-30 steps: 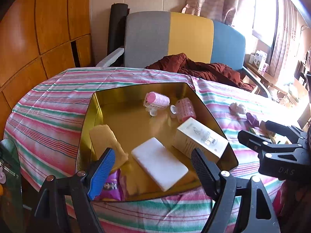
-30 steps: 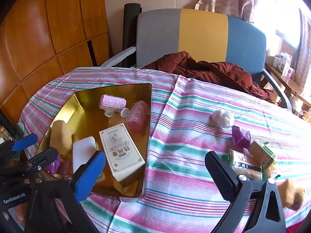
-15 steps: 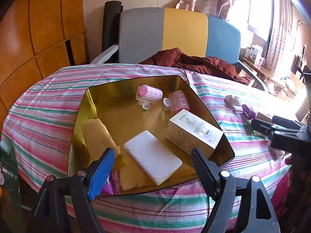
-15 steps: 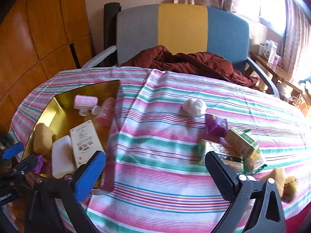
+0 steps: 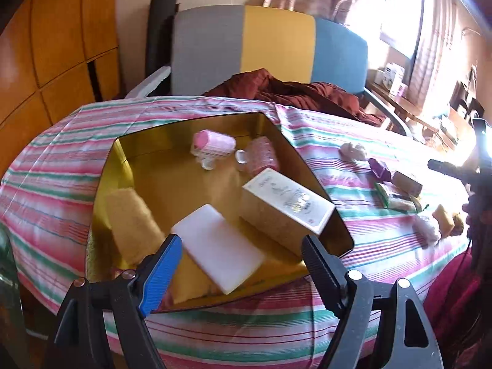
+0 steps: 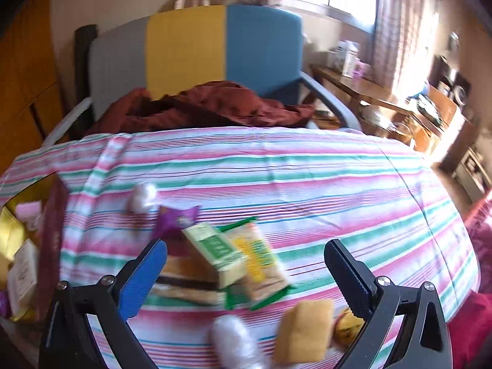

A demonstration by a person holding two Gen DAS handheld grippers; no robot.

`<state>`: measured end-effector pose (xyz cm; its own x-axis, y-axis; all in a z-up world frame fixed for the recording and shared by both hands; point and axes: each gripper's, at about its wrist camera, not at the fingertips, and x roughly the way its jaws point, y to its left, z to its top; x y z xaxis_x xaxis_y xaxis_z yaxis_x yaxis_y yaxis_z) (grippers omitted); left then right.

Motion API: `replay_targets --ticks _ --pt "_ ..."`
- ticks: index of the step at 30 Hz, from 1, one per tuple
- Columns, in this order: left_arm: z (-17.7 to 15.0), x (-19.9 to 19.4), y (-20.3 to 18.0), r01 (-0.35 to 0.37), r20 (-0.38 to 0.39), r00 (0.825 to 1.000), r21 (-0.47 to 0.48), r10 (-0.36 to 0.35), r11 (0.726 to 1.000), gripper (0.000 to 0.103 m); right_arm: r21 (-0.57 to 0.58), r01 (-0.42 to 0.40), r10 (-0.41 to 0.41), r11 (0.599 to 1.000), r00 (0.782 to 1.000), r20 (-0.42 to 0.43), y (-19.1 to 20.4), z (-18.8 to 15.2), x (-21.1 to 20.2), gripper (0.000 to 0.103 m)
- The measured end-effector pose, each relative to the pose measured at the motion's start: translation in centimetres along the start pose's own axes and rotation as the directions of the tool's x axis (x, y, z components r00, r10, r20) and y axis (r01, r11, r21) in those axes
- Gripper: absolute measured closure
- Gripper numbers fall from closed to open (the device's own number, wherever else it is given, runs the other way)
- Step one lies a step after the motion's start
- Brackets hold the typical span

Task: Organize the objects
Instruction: 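Withdraw both tools from the tray back toward the remaining items, then move the left tool toward the white cotton ball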

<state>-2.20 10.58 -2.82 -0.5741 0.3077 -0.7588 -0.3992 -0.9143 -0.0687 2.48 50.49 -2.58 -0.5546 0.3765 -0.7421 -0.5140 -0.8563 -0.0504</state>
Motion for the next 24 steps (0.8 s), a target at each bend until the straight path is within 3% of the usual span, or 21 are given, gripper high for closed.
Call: replay_targets --ticks 3,6,14,24 --pt "0.7 0.2 -1.4 0.018 0.001 1.000 0.028 -0.018 0.999 0.022 0.126 0.027 -0.023 0.992 0.999 -0.030 -3.5 -0.5 1.7 0.000" --pt "1.7 0.7 -3.1 0.050 -0.005 0.999 0.055 -0.050 0.997 0.022 0.262 0.003 0.016 0.965 0.997 -0.070 -5.9 -0.9 2.6 0.000" --pt "4.9 2.6 -8.3 0.131 -0.029 0.991 0.115 -0.129 0.985 0.022 0.310 -0.031 0.051 0.950 0.997 -0.056 -6.5 -1.0 2.1 0.000" --pt "9.3 7.8 -14.4 0.209 -0.101 0.975 0.106 -0.199 0.972 0.022 0.333 -0.077 0.106 0.940 0.992 -0.069 -6.6 -1.0 2.5 0.000"
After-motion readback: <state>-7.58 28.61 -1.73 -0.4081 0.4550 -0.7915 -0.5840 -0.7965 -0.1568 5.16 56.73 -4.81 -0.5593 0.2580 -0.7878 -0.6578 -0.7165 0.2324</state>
